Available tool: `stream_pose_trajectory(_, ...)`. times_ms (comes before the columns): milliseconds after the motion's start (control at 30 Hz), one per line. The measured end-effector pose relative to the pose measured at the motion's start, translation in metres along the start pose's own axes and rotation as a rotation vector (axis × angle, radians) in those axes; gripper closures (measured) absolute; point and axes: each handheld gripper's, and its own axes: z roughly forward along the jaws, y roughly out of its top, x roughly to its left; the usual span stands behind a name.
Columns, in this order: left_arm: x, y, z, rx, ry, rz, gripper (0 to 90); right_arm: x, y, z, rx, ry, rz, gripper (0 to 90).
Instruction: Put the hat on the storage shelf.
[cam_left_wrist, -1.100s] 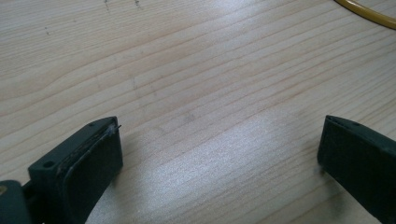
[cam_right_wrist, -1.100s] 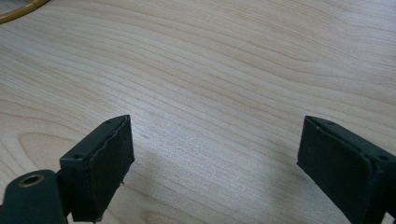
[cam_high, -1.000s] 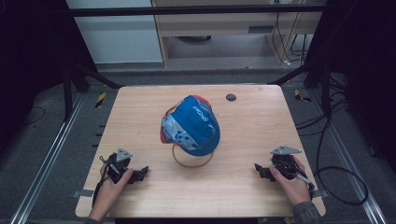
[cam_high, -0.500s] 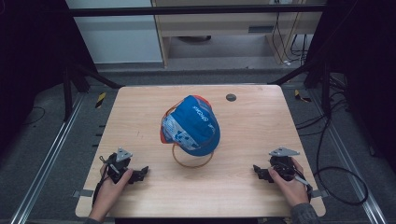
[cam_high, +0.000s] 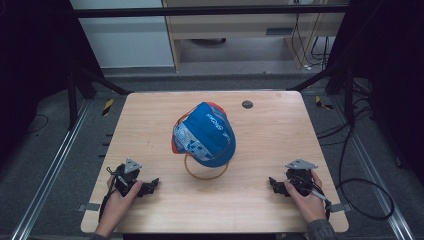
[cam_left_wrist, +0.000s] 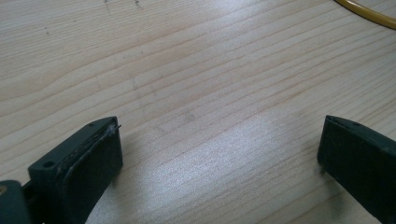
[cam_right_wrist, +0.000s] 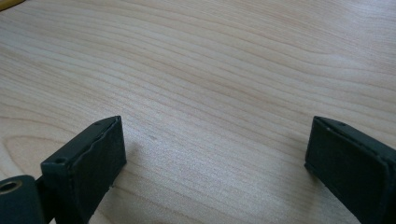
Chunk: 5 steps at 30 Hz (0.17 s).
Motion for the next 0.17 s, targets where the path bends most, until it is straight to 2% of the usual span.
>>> stream_pose_trajectory(167, -0.0005, 0.0003, 0.0002, -0.001, 0.000, -0.002, 0.0, 0.0032, -0.0008, -0.0014, 0.000, -0.011, 0.016, 5.4)
